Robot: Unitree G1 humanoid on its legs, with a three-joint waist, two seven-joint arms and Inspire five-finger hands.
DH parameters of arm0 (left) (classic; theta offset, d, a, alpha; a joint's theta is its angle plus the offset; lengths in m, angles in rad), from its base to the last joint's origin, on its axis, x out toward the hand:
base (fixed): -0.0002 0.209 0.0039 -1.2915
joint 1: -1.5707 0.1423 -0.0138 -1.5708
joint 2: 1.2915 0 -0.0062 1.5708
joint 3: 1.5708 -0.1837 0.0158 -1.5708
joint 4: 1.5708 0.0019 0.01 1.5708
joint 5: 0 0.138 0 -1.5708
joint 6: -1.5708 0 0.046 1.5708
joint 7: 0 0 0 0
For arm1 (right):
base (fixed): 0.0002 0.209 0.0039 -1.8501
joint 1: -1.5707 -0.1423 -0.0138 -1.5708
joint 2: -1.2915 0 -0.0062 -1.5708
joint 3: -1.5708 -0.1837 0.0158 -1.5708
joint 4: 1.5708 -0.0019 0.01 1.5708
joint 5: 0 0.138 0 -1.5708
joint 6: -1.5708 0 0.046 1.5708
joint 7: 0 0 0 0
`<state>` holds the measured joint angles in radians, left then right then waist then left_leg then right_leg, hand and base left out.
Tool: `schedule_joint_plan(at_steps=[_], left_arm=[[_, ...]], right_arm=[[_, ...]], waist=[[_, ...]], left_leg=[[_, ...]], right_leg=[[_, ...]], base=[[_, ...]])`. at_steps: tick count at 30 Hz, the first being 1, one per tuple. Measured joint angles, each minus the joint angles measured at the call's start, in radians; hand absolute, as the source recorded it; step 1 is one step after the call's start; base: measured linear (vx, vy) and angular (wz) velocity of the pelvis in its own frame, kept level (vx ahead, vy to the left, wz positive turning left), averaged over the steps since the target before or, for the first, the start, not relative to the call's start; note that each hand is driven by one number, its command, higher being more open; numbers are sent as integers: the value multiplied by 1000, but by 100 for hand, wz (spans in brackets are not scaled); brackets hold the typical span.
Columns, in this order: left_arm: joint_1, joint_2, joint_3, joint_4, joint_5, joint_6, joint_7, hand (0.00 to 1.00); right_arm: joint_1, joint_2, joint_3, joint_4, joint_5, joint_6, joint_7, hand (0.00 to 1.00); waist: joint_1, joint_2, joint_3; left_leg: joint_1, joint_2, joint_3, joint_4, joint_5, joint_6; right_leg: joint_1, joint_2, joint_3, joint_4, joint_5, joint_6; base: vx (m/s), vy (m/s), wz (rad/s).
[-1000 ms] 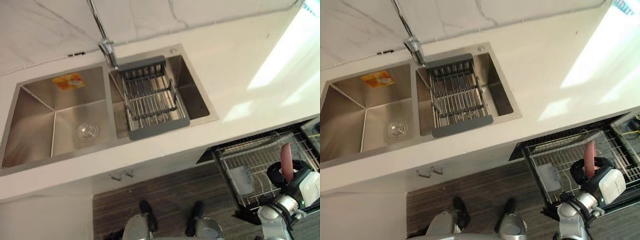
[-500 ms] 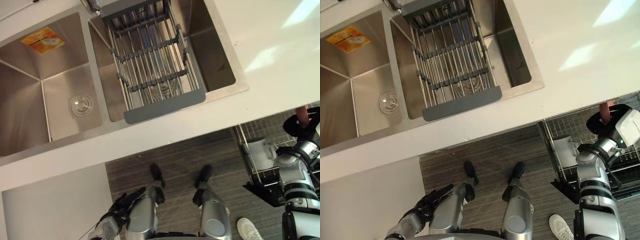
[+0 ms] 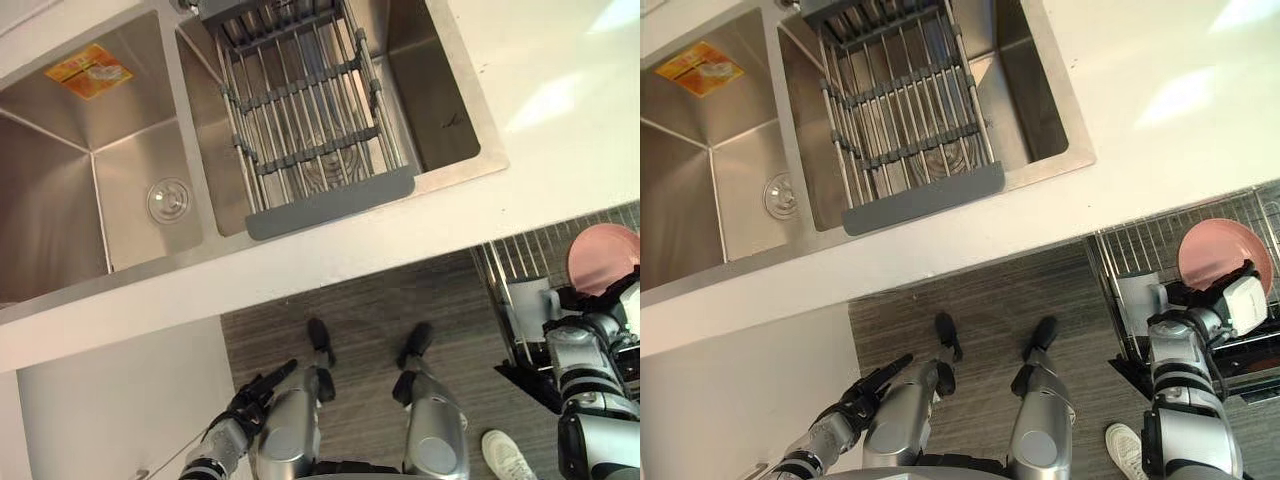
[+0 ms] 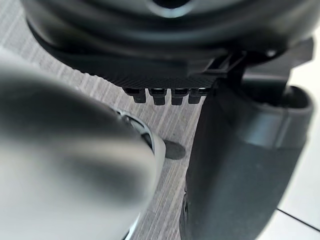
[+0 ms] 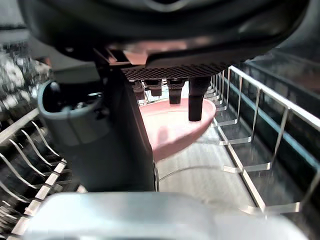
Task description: Walk over to the sink, pick up the cup, carry it to the dishwasher, place the cup inside the dishwasher, then close the dishwasher door
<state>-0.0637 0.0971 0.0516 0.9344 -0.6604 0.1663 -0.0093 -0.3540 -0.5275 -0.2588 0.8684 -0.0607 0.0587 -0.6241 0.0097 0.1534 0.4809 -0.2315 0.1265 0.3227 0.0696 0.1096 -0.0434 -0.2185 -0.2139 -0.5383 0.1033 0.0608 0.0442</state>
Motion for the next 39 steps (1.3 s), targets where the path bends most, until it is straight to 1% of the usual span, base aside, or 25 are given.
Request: schedule_joint_plan(at_steps=[1, 2, 3, 4, 5, 6, 8, 10, 11, 13, 15, 17, 18, 20, 22, 24, 25, 26, 28, 30, 31, 33, 34, 36, 39], left_arm=[[0, -1, 0, -2, 9, -1, 0, 100], [2, -1, 7, -11, 18, 0, -1, 100], [4, -2, 15, -13, 22, 0, -2, 100], [7, -2, 26, -17, 31, -1, -2, 100], [18, -2, 53, -25, 36, -4, -2, 100], [22, -2, 63, -25, 36, -5, -2, 100], [33, -3, 92, -24, 56, -9, -1, 100], [50, -4, 124, -24, 81, -11, 0, 100], [56, -4, 130, -23, 91, -10, 1, 100], [71, -5, 149, -16, 118, -9, 12, 100], [86, -2, 166, -5, 124, -5, 23, 100], [95, -6, 188, 11, 123, 1, 40, 100], [109, -6, 192, 12, 122, 3, 49, 100], [128, -11, 197, 13, 117, 2, 55, 100], [156, -16, 208, 14, 100, 1, 60, 100], [168, -25, 218, 16, 100, -1, 68, 100], [171, -32, 218, 30, 100, -9, 69, 100], [171, -40, 218, 45, 100, -14, 69, 100], [178, -60, 217, 65, 101, -22, 69, 100], [183, -70, 214, 75, 101, -33, 69, 100], [180, -71, 213, 79, 101, -37, 68, 100], [179, -70, 209, 76, 100, -43, 66, 100], [181, -69, 204, 76, 100, -50, 66, 100], [185, -64, 186, 76, 101, -59, 66, 100], [186, -58, 175, 74, 101, -66, 61, 100]], right_arm=[[21, 18, -12, -33, 34, -29, 1, 100], [78, 67, -41, -129, 110, -100, 11, 100], [107, 92, -57, -182, 128, -120, 18, 100], [145, 125, -70, -253, 152, -152, 26, 100], [206, 183, -91, -380, 198, -208, 55, 100], [228, 201, -98, -430, 212, -227, 65, 100], [301, 264, -149, -623, 269, -292, 101, 100], [357, 301, -207, -776, 344, -363, 133, 100], [364, 307, -228, -808, 359, -381, 136, 100], [377, 321, -340, -888, 395, -438, 131, 100], [396, 321, -433, -897, 403, -463, 113, 100], [431, 325, -509, -890, 464, -467, 103, 100], [449, 332, -547, -861, 529, -473, 108, 100], [470, 348, -600, -770, 658, -486, 138, 100], [487, 385, -645, -586, 853, -485, 196, 100], [489, 419, -665, -459, 1020, -482, 250, 100], [489, 457, -671, -385, 1127, -472, 293, 100], [495, 492, -668, -352, 1177, -462, 313, 100], [515, 572, -604, -324, 1223, -451, 341, 100], [528, 606, -504, -307, 1233, -441, 363, 100], [524, 607, -426, -301, 1236, -418, 391, 100], [538, 607, -355, -302, 1231, -427, 433, 100], [546, 604, -307, -303, 1233, -419, 465, 100], [552, 591, -248, -302, 1238, -412, 497, 100], [552, 560, -201, -287, 1249, -379, 553, 100]], waist=[[-1, -1, 0], [-3, -9, 1], [-5, -11, 1], [-8, -21, 2], [-18, -32, -1], [-23, -37, -3], [-29, -57, -15], [-48, -81, -36], [-53, -89, -47], [-56, -117, -83], [-60, -132, -120], [-71, -141, -147], [-83, -144, -163], [-83, -146, -183], [-83, -141, -217], [-83, -134, -231], [-82, -125, -241], [-82, -115, -247], [-81, -93, -263], [-81, -80, -272], [-76, -79, -273], [-59, -82, -276], [-52, -79, -283], [-52, -83, -285], [-51, -84, -285]], left_leg=[[4, 1, 1, 0, 0, 0], [19, 1, 7, -9, -1, 1], [25, 1, 11, -13, -3, 4], [32, 3, 17, -15, -7, 7], [51, 5, 26, -16, -28, 11], [57, 5, 29, -17, -30, 11], [87, 4, 46, -30, -36, 11], [120, 7, 52, -37, -43, 9], [127, 9, 56, -38, -44, 10], [165, 19, 82, -35, -58, 7], [185, 27, 100, -24, -63, 3], [204, 33, 124, -11, -69, 1], [217, 39, 160, 1, -75, 3], [241, 47, 192, 14, -83, 4], [261, 61, 224, 24, -94, -2], [276, 70, 241, 24, -100, -10], [281, 73, 241, 22, -102, -13], [287, 73, 242, 19, -104, -14], [296, 71, 255, 11, -108, -13], [303, 68, 266, 3, -107, -13], [303, 66, 267, 2, -106, -13], [302, 62, 264, -1, -101, -16], [302, 58, 261, -7, -96, -16], [303, 50, 252, -24, -80, -20], [303, 36, 214, -46, -60, -16]], right_leg=[[2, -3, 2, 3, -1, 0], [4, -8, 10, 13, -4, 2], [5, -9, 11, 20, -7, 2], [8, -11, 13, 26, -9, 3], [16, -10, 21, 36, -13, 6], [19, -11, 24, 38, -13, 6], [34, -11, 38, 39, -14, 12], [64, -10, 40, 39, -20, 21], [69, -10, 41, 39, -22, 20], [100, 0, 55, 36, -31, 17], [121, 6, 58, 32, -40, 21], [148, 7, 50, 31, -55, 25], [167, 7, 42, 31, -64, 26], [197, 11, 41, 26, -73, 27], [229, 23, 32, 17, -84, 26], [242, 28, 26, 20, -96, 25], [252, 29, 20, 20, -99, 26], [257, 30, 18, 20, -101, 27], [262, 26, 13, 22, -99, 27], [271, 20, 4, 23, -97, 30], [276, 15, -5, 23, -97, 30], [277, 9, -14, 22, -97, 31], [279, 7, -18, 19, -97, 32], [282, 6, -29, 12, -89, 42], [307, 8, -66, -16, -78, 45]], base=[[-39, 41, -11], [-17, 32, -10], [-17, 39, -11], [7, 9, -11], [8, 14, -12], [26, 13, -18], [33, 20, -18], [67, 5, -8], [99, -5, -11], [110, -15, -21], [152, -21, -10], [116, -8, 8], [88, 9, 8], [78, 4, 0], [4, -11, 2], [-17, -27, 7], [-32, -23, 6], [-37, -12, 5], [-33, 14, 4], [-27, 33, 18], [-38, 39, 25], [-55, 36, 18], [-52, 28, 11], [-31, 9, 14], [-7, -2, 34]])
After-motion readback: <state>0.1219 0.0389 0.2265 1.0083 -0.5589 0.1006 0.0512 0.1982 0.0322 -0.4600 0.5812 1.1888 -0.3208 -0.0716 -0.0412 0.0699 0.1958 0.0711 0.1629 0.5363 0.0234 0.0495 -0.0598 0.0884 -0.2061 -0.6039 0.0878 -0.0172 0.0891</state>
